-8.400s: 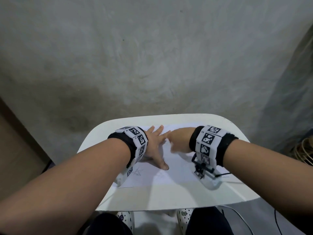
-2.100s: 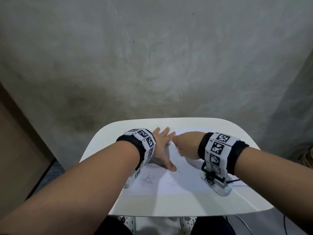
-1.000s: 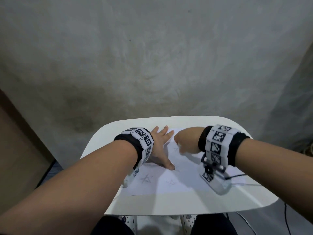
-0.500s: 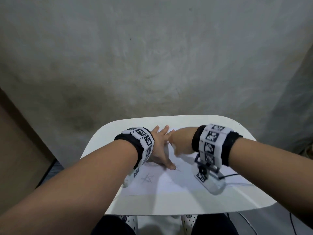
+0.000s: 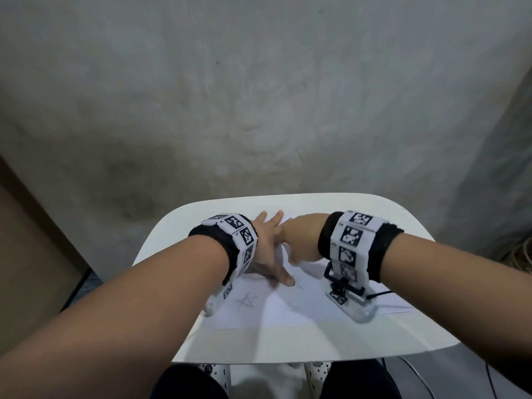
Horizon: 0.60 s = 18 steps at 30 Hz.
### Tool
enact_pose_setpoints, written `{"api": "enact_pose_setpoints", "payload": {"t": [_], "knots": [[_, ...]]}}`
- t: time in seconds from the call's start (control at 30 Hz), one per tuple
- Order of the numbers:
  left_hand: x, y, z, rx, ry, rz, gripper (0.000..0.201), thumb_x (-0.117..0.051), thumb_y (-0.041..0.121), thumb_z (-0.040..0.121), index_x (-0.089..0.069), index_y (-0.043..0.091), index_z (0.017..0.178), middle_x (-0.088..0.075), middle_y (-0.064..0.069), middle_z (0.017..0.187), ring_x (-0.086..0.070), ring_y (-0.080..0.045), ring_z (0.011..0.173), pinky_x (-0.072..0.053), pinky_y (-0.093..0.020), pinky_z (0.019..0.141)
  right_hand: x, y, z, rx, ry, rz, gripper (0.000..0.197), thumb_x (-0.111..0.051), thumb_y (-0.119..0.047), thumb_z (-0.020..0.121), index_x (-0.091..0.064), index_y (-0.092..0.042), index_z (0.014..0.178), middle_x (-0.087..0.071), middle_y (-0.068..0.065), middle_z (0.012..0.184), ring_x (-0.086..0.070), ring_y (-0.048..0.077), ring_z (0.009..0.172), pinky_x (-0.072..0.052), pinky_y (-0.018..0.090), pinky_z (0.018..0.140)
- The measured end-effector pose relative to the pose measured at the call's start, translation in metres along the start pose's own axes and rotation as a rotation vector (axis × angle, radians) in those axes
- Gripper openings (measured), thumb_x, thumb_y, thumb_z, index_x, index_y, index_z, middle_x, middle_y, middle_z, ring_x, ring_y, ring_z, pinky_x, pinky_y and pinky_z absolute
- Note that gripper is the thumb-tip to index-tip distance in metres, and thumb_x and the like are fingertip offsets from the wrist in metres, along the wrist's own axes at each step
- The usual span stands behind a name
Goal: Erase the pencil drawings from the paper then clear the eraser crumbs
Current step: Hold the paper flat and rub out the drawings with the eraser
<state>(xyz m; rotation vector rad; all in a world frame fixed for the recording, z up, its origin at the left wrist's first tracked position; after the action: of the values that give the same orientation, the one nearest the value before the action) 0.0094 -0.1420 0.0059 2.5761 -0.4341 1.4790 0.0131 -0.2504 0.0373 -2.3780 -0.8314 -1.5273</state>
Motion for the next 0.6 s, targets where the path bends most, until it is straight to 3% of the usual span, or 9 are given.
{"api": "enact_pose_setpoints", "payload": {"t": [0.1, 0.13, 0.23, 0.27, 0.37, 0.5, 0.6], "knots": [[0.000, 0.000, -0.001, 0.005, 0.002, 0.013, 0.129, -0.068, 0.074, 0.070, 0.019, 0.031, 0.153, 0.027, 0.004, 0.161, 0.018, -0.027, 0.150, -0.009, -0.054, 0.118, 0.007, 0.008, 0.002, -0.085, -0.032, -0.114, 0.036, -0.057, -0.026, 0.092, -0.060, -0.008, 0.123, -0.064, 0.007, 0.105, -0.057, 0.023, 0.088, -0.047, 0.032, 0.078], [0.001, 0.002, -0.001, 0.005, 0.002, 0.021, 0.129, -0.068, 0.074, 0.070, 0.020, 0.030, 0.153, 0.026, 0.004, 0.161, 0.018, -0.028, 0.150, -0.010, -0.055, 0.118, 0.009, 0.010, 0.001, -0.115, -0.011, -0.143, 0.034, -0.056, -0.024, 0.093, -0.061, -0.008, 0.122, -0.064, 0.006, 0.104, -0.058, 0.023, 0.087, -0.047, 0.031, 0.078], [0.001, 0.003, -0.003, 0.006, 0.005, 0.007, 0.126, -0.069, 0.073, 0.070, 0.017, 0.033, 0.154, 0.027, 0.003, 0.161, 0.018, -0.028, 0.150, -0.007, -0.053, 0.119, 0.004, -0.003, -0.003, -0.001, 0.010, -0.061, 0.039, -0.057, -0.022, 0.093, -0.053, -0.011, 0.131, -0.058, 0.009, 0.127, -0.057, 0.030, 0.113, -0.046, 0.037, 0.091], [0.002, 0.002, -0.004, 0.005, 0.005, -0.005, 0.125, -0.069, 0.072, 0.071, 0.016, 0.033, 0.154, 0.027, 0.004, 0.161, 0.018, -0.027, 0.150, -0.006, -0.052, 0.119, 0.003, -0.004, -0.004, 0.028, 0.000, -0.026, 0.043, -0.058, -0.023, 0.093, -0.051, -0.011, 0.133, -0.056, 0.011, 0.130, -0.056, 0.031, 0.115, -0.045, 0.037, 0.092], [0.003, 0.002, -0.003, 0.005, -0.006, 0.009, 0.130, -0.068, 0.073, 0.070, 0.021, 0.029, 0.153, 0.026, 0.004, 0.161, 0.018, -0.027, 0.150, -0.008, -0.053, 0.118, 0.009, 0.010, 0.002, -0.083, -0.019, -0.106, 0.039, -0.056, -0.025, 0.093, -0.057, -0.009, 0.128, -0.063, 0.006, 0.110, -0.058, 0.023, 0.093, -0.048, 0.032, 0.085], [0.002, 0.002, -0.002, 0.008, -0.007, 0.000, 0.127, -0.069, 0.074, 0.069, 0.017, 0.033, 0.153, 0.028, 0.004, 0.161, 0.018, -0.027, 0.150, -0.007, -0.054, 0.119, 0.000, 0.001, 0.003, 0.000, -0.032, -0.047, 0.046, -0.058, -0.025, 0.093, -0.049, -0.013, 0.136, -0.056, 0.007, 0.131, -0.055, 0.027, 0.118, -0.045, 0.035, 0.094], [0.004, 0.003, -0.004, 0.008, -0.026, 0.017, 0.127, -0.068, 0.073, 0.071, 0.018, 0.031, 0.154, 0.029, 0.005, 0.160, 0.019, -0.026, 0.149, -0.007, -0.054, 0.118, 0.002, 0.009, 0.006, -0.038, -0.023, -0.049, 0.040, -0.057, -0.026, 0.092, -0.056, -0.011, 0.128, -0.063, 0.006, 0.120, -0.059, 0.023, 0.096, -0.045, 0.031, 0.079]]}}
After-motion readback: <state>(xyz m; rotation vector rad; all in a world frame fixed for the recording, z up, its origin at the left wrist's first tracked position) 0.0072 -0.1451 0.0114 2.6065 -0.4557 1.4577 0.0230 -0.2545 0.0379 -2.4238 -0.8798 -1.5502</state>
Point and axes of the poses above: each hand's wrist, its own z-axis towards the middle knuckle, its own x-axis out of the back of the hand, y = z × x, the point moved 1 cm from there along z, towards the middle knuckle
